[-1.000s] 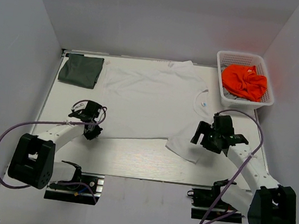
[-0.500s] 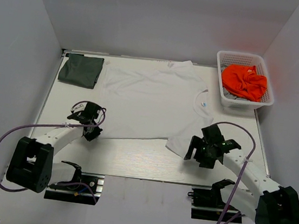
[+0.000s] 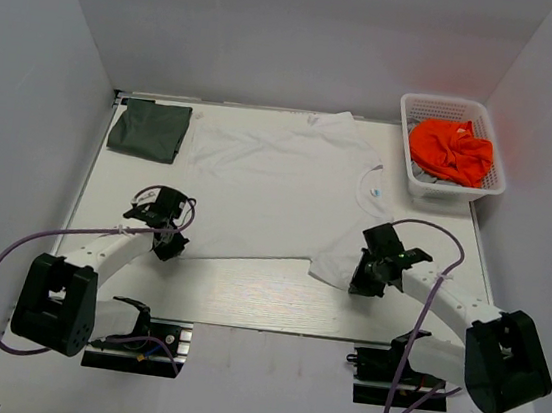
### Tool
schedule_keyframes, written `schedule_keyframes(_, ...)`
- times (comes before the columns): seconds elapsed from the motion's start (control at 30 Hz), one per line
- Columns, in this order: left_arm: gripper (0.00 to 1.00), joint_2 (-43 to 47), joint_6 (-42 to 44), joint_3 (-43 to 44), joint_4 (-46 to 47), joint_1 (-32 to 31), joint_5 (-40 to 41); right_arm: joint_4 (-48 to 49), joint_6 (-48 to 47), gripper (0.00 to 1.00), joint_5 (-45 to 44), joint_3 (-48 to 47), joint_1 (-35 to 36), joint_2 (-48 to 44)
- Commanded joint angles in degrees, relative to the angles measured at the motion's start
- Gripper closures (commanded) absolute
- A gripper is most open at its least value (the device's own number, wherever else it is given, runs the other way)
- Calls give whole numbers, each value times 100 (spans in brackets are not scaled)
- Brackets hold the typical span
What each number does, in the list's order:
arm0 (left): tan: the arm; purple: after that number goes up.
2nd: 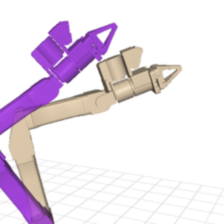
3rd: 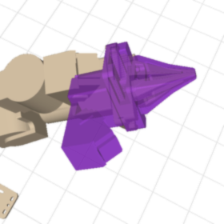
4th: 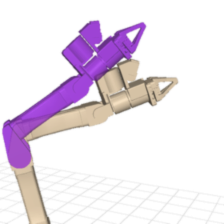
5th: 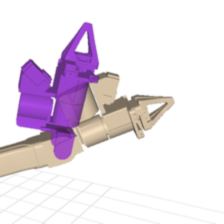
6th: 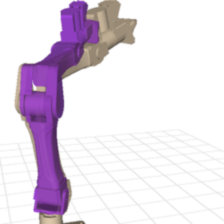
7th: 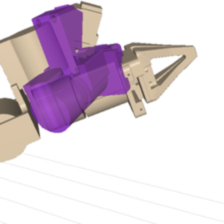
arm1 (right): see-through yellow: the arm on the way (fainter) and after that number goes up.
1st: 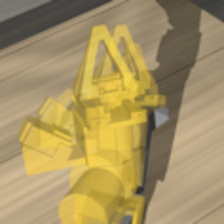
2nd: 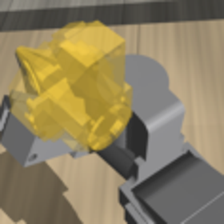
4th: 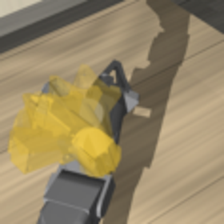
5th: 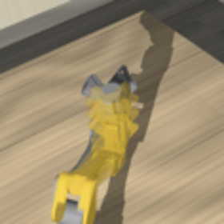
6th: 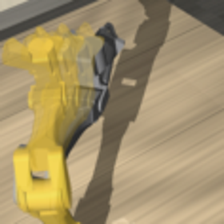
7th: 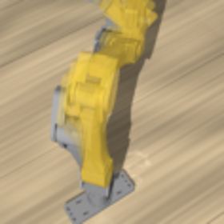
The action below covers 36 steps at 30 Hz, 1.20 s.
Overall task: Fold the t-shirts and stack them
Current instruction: Grap the side of the flattened tshirt closest away from the robot with both arms, then fold the flattened tshirt in 1/3 of the way
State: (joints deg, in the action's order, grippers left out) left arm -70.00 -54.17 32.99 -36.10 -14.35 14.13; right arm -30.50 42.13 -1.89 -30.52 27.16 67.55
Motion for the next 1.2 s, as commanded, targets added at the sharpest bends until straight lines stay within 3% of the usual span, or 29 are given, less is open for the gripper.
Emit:
schedule_keyframes(0.0,100,91,292,339,-108,-33,-15,115,68,100,-391,-164,27,-92)
schedule_keyframes(0.3,100,-260,425,998,-257,-33,-394,685,-442,100,-242,-779,0,-621)
schedule_keyframes(0.6,100,-567,372,1893,-486,20,10,475,-811,100,-689,-2315,-184,389)
schedule_keyframes(0.83,100,-1569,372,2957,-662,20,361,448,-1075,100,-1198,-3116,-378,891)
schedule_keyframes(1.17,100,-2623,188,4293,-987,134,1004,730,-1409,100,-1235,-4038,-676,1760)
